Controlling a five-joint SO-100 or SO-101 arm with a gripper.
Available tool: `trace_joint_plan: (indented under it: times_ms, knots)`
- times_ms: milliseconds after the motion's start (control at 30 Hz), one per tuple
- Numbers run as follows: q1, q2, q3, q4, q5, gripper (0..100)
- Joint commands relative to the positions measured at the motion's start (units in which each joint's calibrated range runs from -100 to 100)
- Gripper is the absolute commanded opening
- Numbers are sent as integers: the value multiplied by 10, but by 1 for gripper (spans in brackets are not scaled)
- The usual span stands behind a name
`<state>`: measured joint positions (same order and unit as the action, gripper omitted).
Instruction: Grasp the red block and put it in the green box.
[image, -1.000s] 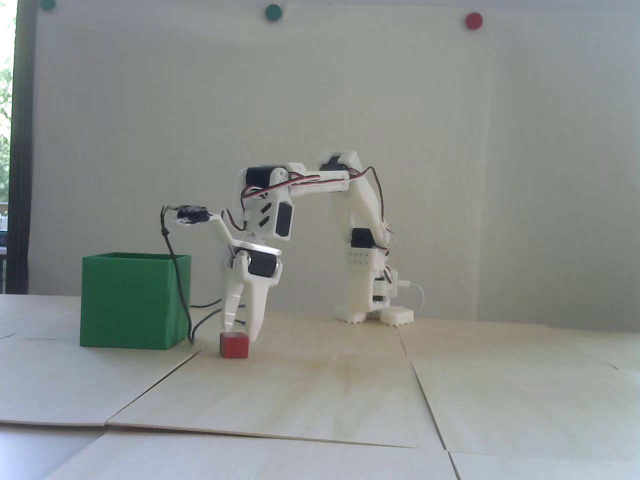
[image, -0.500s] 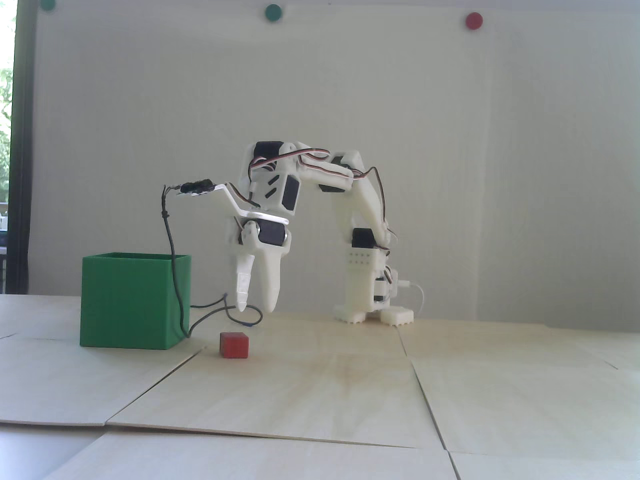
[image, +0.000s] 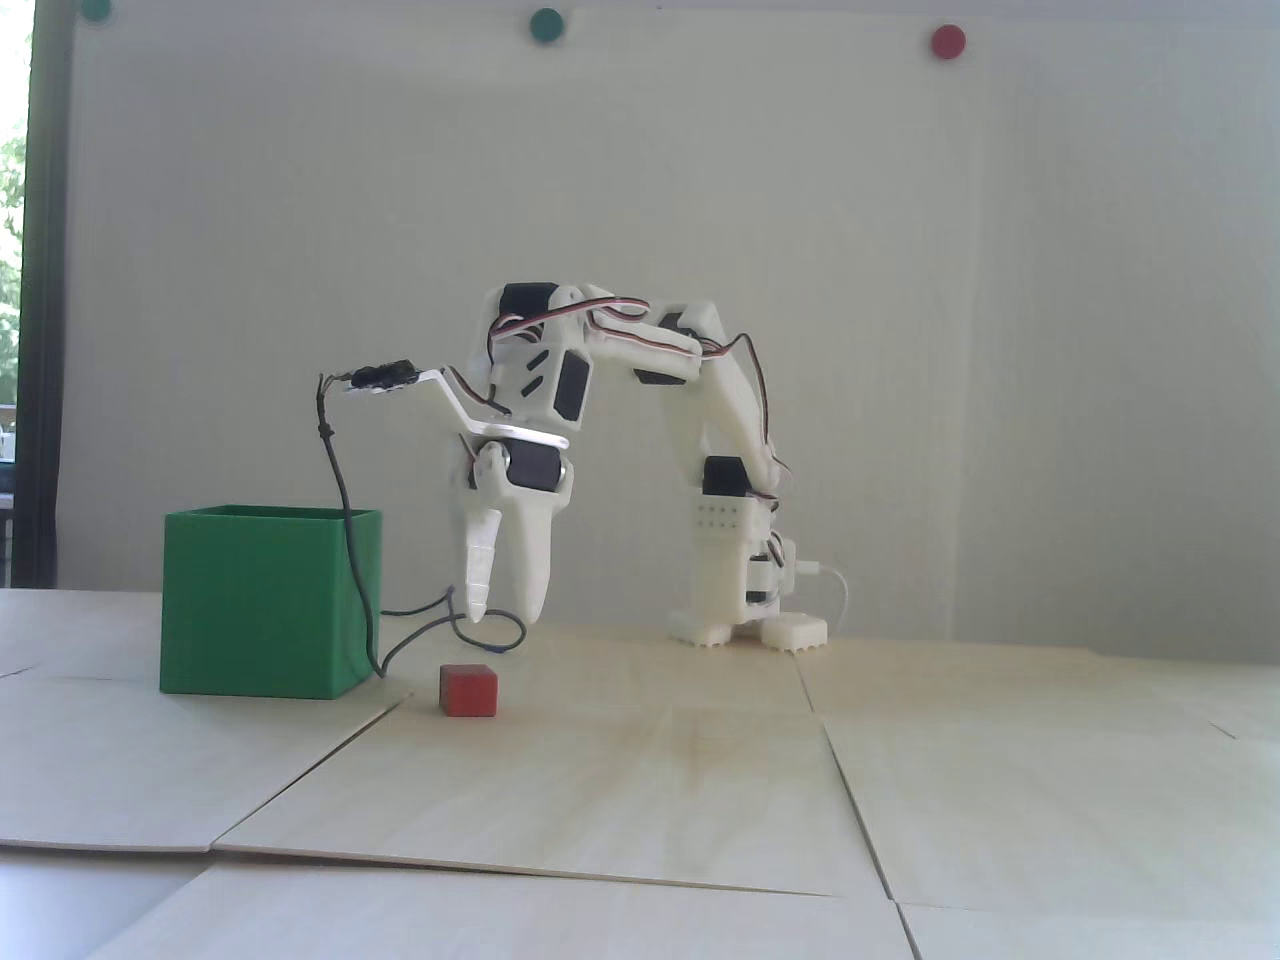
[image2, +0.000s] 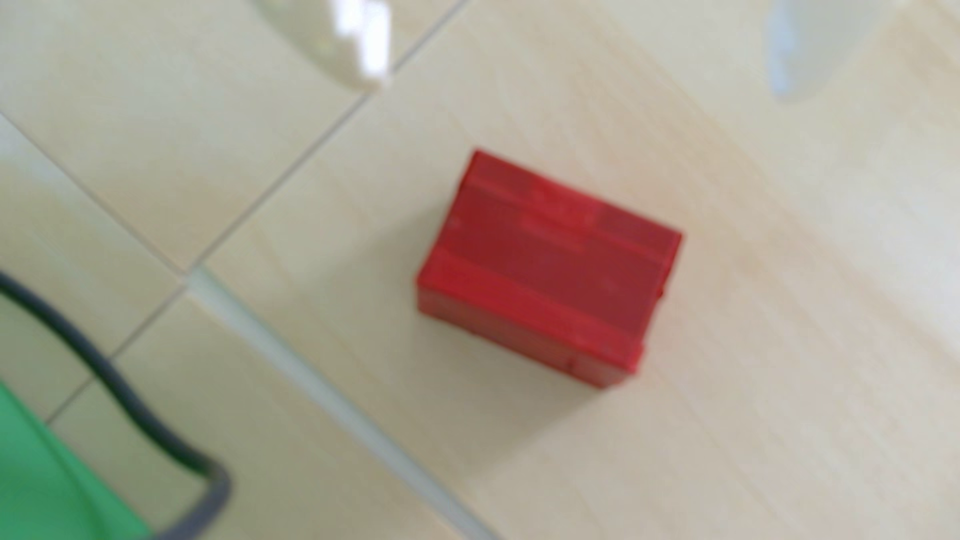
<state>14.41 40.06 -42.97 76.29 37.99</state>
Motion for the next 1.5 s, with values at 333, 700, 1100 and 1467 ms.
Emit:
trace_joint_plan:
  times_ms: [333,700,1100,1467]
  knots:
    - [28,14,-49,-2,7,26]
    - [5,13,-50,-2,5,26]
    - [-17,10,-50,-2,8,26]
    - [-17,10,-50,-1,25,26]
